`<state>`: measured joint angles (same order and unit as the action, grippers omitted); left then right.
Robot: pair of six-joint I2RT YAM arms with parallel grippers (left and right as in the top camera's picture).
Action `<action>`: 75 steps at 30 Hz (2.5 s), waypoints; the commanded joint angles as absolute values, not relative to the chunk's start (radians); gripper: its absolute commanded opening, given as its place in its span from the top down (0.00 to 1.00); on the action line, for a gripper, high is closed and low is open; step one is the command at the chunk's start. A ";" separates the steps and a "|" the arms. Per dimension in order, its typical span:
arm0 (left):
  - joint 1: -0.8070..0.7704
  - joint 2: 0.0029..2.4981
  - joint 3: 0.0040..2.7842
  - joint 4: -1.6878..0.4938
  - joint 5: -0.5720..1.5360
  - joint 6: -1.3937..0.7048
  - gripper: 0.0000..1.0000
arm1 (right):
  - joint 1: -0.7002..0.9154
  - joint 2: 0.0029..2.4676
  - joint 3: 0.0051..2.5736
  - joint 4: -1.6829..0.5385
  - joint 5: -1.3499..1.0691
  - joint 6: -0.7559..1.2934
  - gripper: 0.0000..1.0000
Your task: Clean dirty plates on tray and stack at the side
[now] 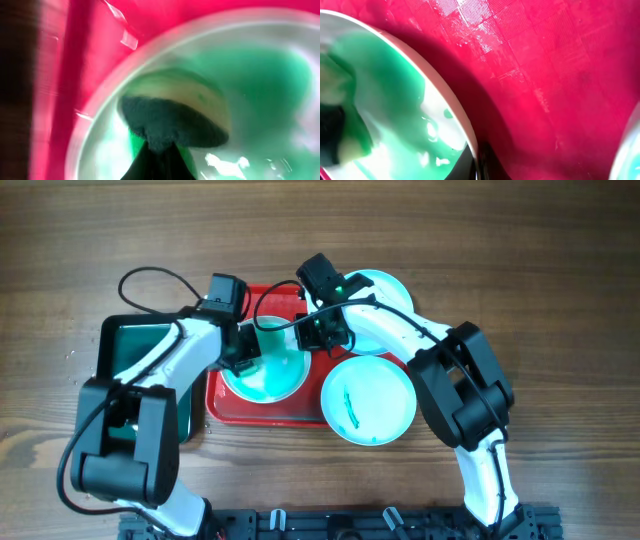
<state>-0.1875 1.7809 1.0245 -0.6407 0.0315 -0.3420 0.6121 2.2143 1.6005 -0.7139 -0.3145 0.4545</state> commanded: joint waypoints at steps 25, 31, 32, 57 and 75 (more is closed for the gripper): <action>-0.188 1.638 1.233 -0.866 -0.138 -0.509 0.96 | 0.611 2.248 1.597 -0.738 -0.290 0.467 0.96; -0.108 1.503 1.349 -0.933 -0.139 -0.502 0.96 | 0.611 2.236 1.611 -0.737 -0.289 0.463 0.96; -0.094 1.498 1.349 -0.934 -0.139 -0.502 0.96 | 0.611 2.224 1.619 -0.742 -0.284 0.462 0.96; -0.022 1.502 1.349 -0.951 -0.138 -0.503 0.96 | 1.058 1.898 1.632 -0.817 1.147 0.366 0.95; -0.022 1.502 1.349 -0.952 -0.138 -0.503 0.96 | 1.167 1.898 1.632 -0.746 1.520 0.315 0.96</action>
